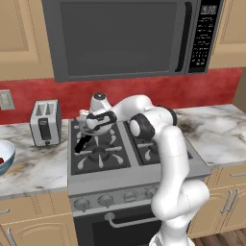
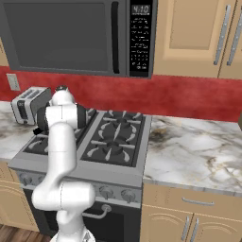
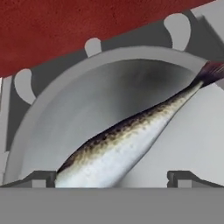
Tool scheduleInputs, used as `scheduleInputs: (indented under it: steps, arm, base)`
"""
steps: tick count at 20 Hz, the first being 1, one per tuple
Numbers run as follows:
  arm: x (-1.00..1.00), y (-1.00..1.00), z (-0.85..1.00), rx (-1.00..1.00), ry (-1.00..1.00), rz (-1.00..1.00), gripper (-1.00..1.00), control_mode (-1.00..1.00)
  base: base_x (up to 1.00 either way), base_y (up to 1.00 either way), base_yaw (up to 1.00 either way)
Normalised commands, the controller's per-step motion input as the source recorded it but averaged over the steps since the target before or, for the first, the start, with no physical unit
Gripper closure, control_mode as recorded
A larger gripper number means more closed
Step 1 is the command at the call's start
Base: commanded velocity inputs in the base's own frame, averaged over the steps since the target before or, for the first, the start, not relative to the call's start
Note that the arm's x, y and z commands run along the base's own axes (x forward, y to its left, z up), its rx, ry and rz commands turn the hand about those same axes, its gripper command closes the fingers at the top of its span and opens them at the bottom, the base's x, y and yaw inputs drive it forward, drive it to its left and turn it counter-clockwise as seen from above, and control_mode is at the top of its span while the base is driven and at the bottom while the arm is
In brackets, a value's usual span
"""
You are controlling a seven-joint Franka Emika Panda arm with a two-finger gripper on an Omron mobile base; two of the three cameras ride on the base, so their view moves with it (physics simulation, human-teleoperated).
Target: Place the fish on the plate and place the bell pepper on the same plate.
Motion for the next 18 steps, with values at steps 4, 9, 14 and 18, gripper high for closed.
scheduleInputs:
  steps: [4,9,14,18]
  arm:
    - [0.24,0.05,-0.06,0.0,0.0,-0.07,-1.0,-1.0]
    - [0.16,0.04,-0.15,0.0,0.02,-0.09,-1.0,-1.0]
    - [0.05,0.04,-0.2,0.0,0.02,-0.1,-1.0,-1.0]
    - [0.0,0.02,-0.19,0.0,0.0,-0.11,1.0,-1.0]
  base:
    - [0.0,0.0,0.0]
    - [0.0,0.0,0.0]
    - [0.0,0.0,0.0]
    - [0.0,0.0,0.0]
